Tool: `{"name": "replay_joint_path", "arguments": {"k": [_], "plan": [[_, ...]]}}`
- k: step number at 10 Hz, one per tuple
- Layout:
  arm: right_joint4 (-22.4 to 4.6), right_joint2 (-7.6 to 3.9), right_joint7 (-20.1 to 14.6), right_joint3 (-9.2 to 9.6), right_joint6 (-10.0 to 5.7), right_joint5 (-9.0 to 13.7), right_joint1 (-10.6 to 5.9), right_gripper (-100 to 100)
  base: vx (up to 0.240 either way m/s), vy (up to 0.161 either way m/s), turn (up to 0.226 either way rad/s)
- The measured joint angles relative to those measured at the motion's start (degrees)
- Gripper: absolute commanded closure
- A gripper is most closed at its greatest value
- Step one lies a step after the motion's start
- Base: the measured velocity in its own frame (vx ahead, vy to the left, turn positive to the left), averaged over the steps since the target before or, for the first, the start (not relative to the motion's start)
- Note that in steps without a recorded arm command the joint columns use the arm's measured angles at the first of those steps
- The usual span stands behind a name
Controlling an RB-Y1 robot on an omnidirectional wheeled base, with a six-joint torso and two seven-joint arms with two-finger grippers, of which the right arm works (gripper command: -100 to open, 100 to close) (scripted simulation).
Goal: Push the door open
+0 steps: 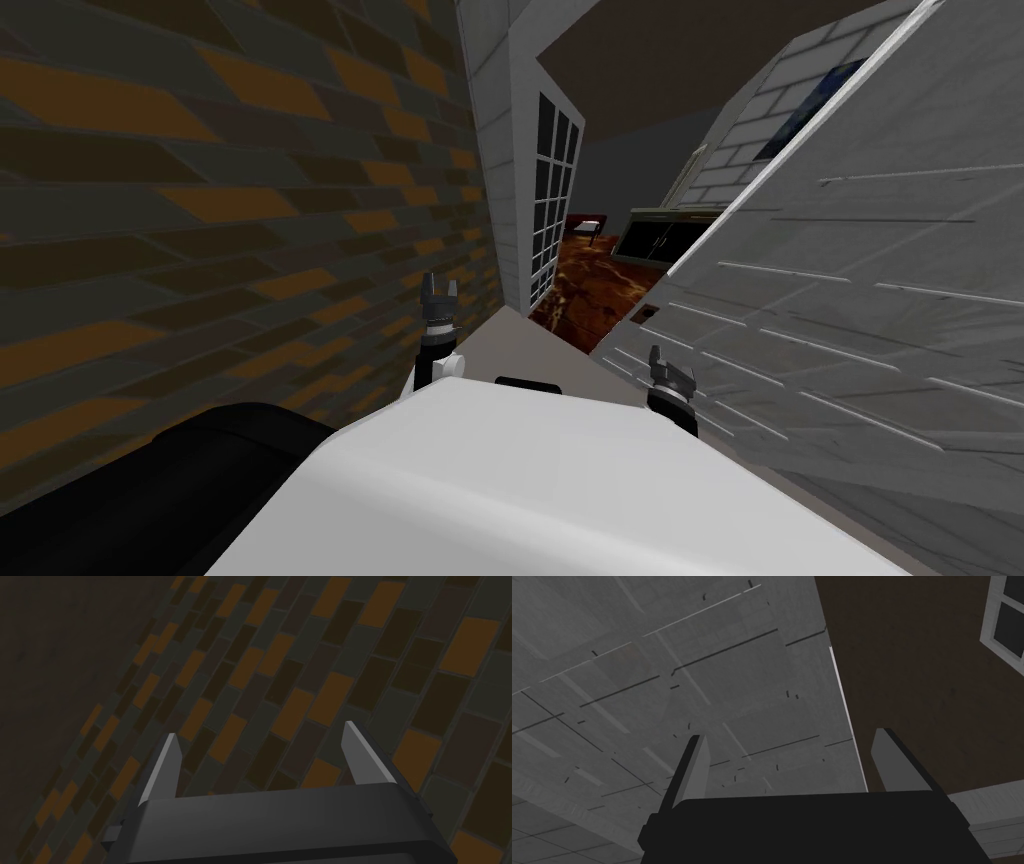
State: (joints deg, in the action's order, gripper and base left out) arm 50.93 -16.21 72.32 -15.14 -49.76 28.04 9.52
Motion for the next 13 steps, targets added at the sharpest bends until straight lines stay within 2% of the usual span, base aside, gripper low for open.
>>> {"name": "replay_joint_path", "arguments": {"k": [5, 6, 7, 11, 13], "plan": [[-7.8, -1.46, 5.3, -1.47, -1.34, 1.8, -1.67, -100, 0.049, -0.067, 0.187], [-10.3, -1.78, 6.1, -1.61, -2.05, 2.1, -2.40, -100, 0.050, -0.054, 0.185], [-11.2, -1.77, 7.2, -1.90, -2.36, 2.4, -2.43, -100, 0.030, -0.056, 0.162], [-13.3, -2.12, 11.0, -2.90, -2.03, 3.5, -2.38, -100, 0.021, -0.044, 0.106], [-16.3, -2.69, 11.7, -3.10, -2.85, 3.8, -3.31, -100, 0.027, -0.050, 0.155]]}}
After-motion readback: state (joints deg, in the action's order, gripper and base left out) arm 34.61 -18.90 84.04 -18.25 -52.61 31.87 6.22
